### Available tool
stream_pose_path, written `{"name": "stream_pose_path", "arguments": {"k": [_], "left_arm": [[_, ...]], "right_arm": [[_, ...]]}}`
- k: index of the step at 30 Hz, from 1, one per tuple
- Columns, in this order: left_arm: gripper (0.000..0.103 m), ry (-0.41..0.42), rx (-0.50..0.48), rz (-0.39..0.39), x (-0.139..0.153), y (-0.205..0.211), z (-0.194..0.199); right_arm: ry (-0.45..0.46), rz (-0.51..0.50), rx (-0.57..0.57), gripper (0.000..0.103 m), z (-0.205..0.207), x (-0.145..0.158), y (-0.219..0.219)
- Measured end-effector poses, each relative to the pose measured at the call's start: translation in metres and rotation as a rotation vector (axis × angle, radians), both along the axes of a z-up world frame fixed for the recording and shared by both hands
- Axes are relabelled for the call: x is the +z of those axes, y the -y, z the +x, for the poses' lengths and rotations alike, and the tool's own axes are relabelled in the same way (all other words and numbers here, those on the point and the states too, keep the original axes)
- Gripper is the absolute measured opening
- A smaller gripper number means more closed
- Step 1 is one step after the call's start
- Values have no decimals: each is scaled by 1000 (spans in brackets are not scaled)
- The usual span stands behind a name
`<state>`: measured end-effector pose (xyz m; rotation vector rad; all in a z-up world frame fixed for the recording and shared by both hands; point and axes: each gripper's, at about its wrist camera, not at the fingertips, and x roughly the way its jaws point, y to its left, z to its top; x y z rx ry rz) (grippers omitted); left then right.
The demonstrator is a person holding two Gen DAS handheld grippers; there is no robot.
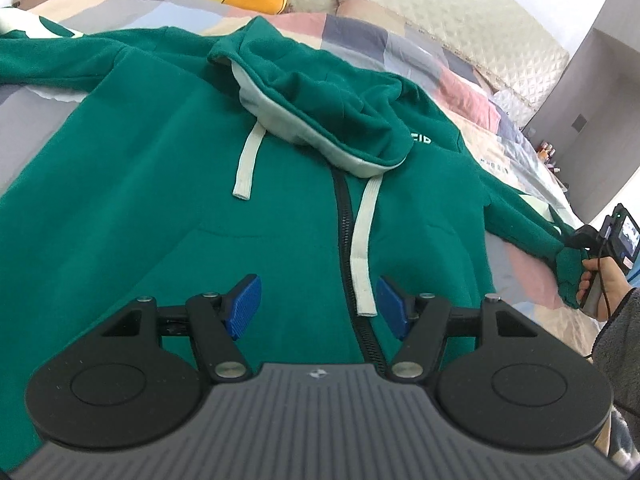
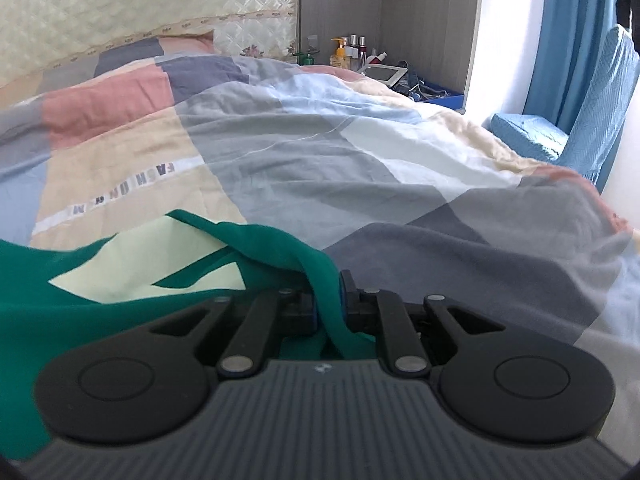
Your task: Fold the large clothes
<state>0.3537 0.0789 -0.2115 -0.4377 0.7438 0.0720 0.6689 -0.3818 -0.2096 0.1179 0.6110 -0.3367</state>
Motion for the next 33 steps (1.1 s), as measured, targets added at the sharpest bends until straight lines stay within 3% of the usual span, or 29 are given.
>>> {"name": "stream_pose_path", "arguments": {"k": [4, 8, 14, 18, 22, 26, 33], "left_arm": [[69, -1, 17, -7, 3, -3, -1], [69, 37, 12, -35, 17, -5, -11], [69, 71, -34, 22, 31, 9, -27], [69, 90, -112, 18, 38, 29, -43], [69, 128, -173, 60, 48, 49, -63], [69, 164, -233, 75, 57, 65, -84], [69, 180, -294, 94, 59, 87, -105]], "right_arm": [[6, 10, 0, 24, -7, 11, -1], [23, 62, 14, 74, -29, 34, -5], [90, 146, 43, 75, -93, 79, -37], [124, 151, 100, 75, -158, 104, -83], [145, 225, 193, 75, -230, 122, -124], [135, 307, 242, 75, -295, 127, -149], [213, 374, 309, 75, -386, 109, -169]]}}
